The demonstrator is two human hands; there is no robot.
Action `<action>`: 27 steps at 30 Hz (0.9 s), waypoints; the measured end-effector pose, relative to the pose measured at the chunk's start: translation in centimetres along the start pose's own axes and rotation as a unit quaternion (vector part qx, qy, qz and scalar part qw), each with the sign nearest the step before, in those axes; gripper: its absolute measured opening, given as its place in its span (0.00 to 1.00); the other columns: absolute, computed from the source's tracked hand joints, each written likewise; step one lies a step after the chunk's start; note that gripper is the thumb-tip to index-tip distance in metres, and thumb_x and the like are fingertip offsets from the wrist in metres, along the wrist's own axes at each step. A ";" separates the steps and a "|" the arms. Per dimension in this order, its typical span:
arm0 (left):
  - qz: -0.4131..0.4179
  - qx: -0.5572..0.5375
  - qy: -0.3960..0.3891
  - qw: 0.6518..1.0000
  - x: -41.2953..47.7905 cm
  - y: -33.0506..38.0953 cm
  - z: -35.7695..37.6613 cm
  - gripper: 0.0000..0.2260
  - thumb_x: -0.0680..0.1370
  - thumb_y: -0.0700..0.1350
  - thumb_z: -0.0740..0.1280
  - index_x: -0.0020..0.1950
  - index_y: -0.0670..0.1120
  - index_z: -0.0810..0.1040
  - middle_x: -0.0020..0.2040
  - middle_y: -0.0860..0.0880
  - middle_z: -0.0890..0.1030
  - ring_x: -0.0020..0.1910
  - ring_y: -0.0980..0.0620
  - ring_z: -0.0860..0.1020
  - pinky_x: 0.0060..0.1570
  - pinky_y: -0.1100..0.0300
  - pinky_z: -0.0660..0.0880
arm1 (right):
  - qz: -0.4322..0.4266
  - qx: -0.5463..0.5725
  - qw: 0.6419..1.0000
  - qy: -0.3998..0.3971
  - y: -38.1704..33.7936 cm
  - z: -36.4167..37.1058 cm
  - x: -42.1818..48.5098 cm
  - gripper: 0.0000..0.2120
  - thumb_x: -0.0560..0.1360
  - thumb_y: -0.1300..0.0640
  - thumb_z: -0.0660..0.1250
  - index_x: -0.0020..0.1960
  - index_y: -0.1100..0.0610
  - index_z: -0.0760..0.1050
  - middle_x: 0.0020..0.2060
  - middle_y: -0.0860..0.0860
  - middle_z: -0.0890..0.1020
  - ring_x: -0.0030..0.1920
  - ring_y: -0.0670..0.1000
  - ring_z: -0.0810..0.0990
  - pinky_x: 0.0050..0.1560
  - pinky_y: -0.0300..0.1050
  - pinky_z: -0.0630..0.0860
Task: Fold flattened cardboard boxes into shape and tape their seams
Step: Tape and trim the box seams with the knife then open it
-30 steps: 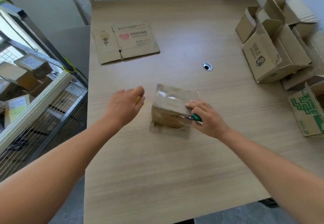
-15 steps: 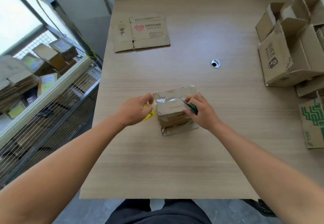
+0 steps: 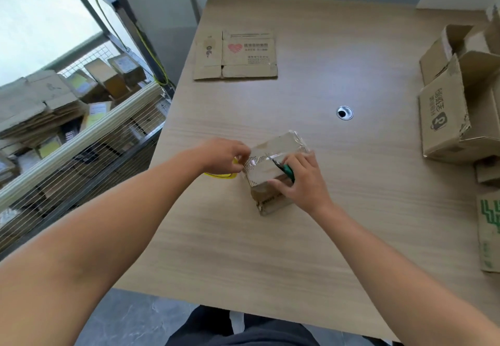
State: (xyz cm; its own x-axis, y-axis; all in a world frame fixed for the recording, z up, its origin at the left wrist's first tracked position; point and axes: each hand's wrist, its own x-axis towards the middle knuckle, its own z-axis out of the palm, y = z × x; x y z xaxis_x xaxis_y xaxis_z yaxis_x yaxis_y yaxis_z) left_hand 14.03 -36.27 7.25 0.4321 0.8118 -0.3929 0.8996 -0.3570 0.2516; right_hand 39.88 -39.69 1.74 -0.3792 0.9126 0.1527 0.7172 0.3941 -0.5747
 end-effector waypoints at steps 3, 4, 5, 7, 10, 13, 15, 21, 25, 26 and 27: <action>-0.022 -0.024 -0.003 0.999 -1.0 1.4 1.3 0.04 0.77 0.51 0.67 0.51 0.54 0.76 0.61 0.52 0.76 0.55 0.48 0.77 0.48 0.58 0.68 | 0.004 -0.024 0.999 -0.020 0.1 0.1 0.5 0.21 0.72 0.50 0.78 0.56 0.62 0.77 0.59 0.54 0.80 0.66 0.61 0.73 0.76 0.67 0.53; -0.032 -0.041 -0.008 0.999 -1.6 1.9 2.0 0.04 0.77 0.51 0.68 0.50 0.55 0.77 0.61 0.51 0.74 0.56 0.47 0.77 0.49 0.59 0.67 | 0.011 -0.013 1.000 -0.020 0.3 0.1 0.5 0.20 0.72 0.52 0.78 0.58 0.62 0.77 0.63 0.54 0.78 0.69 0.61 0.70 0.76 0.65 0.56; -0.041 -0.064 -0.010 0.997 -2.2 2.3 2.6 0.04 0.77 0.51 0.68 0.50 0.56 0.77 0.61 0.51 0.74 0.56 0.48 0.77 0.49 0.59 0.67 | 0.018 0.013 1.000 -0.018 0.3 0.0 0.4 0.19 0.73 0.56 0.77 0.59 0.62 0.76 0.64 0.54 0.77 0.68 0.61 0.68 0.73 0.62 0.62; -0.049 -0.105 -0.009 0.993 -3.2 3.2 3.7 0.03 0.77 0.51 0.68 0.50 0.56 0.77 0.62 0.52 0.74 0.58 0.49 0.76 0.51 0.59 0.68 | 0.020 0.078 0.997 -0.017 0.4 -0.2 -0.2 0.13 0.73 0.66 0.71 0.56 0.63 0.75 0.60 0.55 0.76 0.60 0.59 0.69 0.65 0.57 0.69; -0.066 -0.125 0.008 0.990 -3.9 4.8 4.4 0.03 0.78 0.52 0.67 0.51 0.56 0.77 0.63 0.51 0.74 0.60 0.48 0.75 0.60 0.54 0.72 | 0.011 0.128 0.991 -0.036 0.6 -0.5 -1.1 0.13 0.73 0.71 0.67 0.56 0.62 0.75 0.54 0.52 0.75 0.54 0.51 0.70 0.61 0.50 0.71; -0.098 -0.164 0.043 0.981 -4.2 5.5 4.1 0.03 0.78 0.52 0.68 0.50 0.55 0.77 0.61 0.51 0.74 0.57 0.46 0.76 0.59 0.53 0.72 | 0.051 0.178 0.982 -0.030 0.5 -1.7 -0.8 0.16 0.76 0.70 0.66 0.62 0.61 0.76 0.50 0.40 0.75 0.46 0.39 0.72 0.52 0.36 0.70; -0.112 -0.203 0.078 0.969 -4.5 5.8 3.4 0.03 0.78 0.52 0.69 0.49 0.55 0.77 0.59 0.52 0.73 0.54 0.48 0.76 0.56 0.55 0.71 | 0.069 0.208 0.976 -0.015 0.0 -2.6 -0.7 0.14 0.78 0.69 0.66 0.62 0.59 0.77 0.40 0.34 0.75 0.39 0.38 0.73 0.43 0.30 0.68; -0.091 -0.331 0.122 0.931 -5.1 6.7 0.4 0.07 0.75 0.48 0.64 0.42 0.61 0.76 0.51 0.53 0.75 0.48 0.55 0.74 0.48 0.57 0.69 | 0.132 0.370 0.920 0.006 -4.4 -5.0 -1.5 0.09 0.78 0.58 0.70 0.42 0.49 0.71 0.31 0.42 0.72 0.31 0.45 0.70 0.33 0.40 0.69; -0.063 -0.404 0.125 0.904 -5.8 7.8 -0.4 0.09 0.71 0.46 0.60 0.42 0.56 0.79 0.47 0.51 0.74 0.44 0.55 0.74 0.43 0.56 0.72 | 0.187 0.455 0.868 -0.074 -8.0 -4.8 -3.0 0.06 0.72 0.54 0.78 0.39 0.48 0.82 0.28 0.44 0.77 0.26 0.44 0.70 0.28 0.40 0.66; -0.058 -0.402 0.131 0.904 -6.0 7.9 -0.4 0.09 0.71 0.46 0.59 0.42 0.55 0.79 0.46 0.50 0.74 0.45 0.55 0.74 0.44 0.57 0.71 | 0.189 0.452 0.869 -0.073 -8.5 -4.6 -3.3 0.06 0.72 0.56 0.78 0.41 0.51 0.82 0.28 0.44 0.77 0.26 0.43 0.70 0.28 0.38 0.66; -0.056 -0.396 0.135 0.907 -6.1 8.0 -0.4 0.09 0.71 0.46 0.59 0.41 0.55 0.78 0.46 0.49 0.75 0.46 0.54 0.74 0.46 0.57 0.70 | 0.191 0.443 0.873 -0.063 -8.8 -4.4 -3.3 0.05 0.73 0.58 0.78 0.42 0.54 0.82 0.28 0.43 0.77 0.26 0.41 0.70 0.28 0.35 0.66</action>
State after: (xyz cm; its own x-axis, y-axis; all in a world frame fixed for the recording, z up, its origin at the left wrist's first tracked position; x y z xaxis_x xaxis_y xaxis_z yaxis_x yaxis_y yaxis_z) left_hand 18.59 -43.92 12.06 0.2137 0.9438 -0.2521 0.5624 0.0922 0.8217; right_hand 37.45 -45.72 9.84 -0.3115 0.9184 -0.2441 0.0918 -0.2266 -0.9697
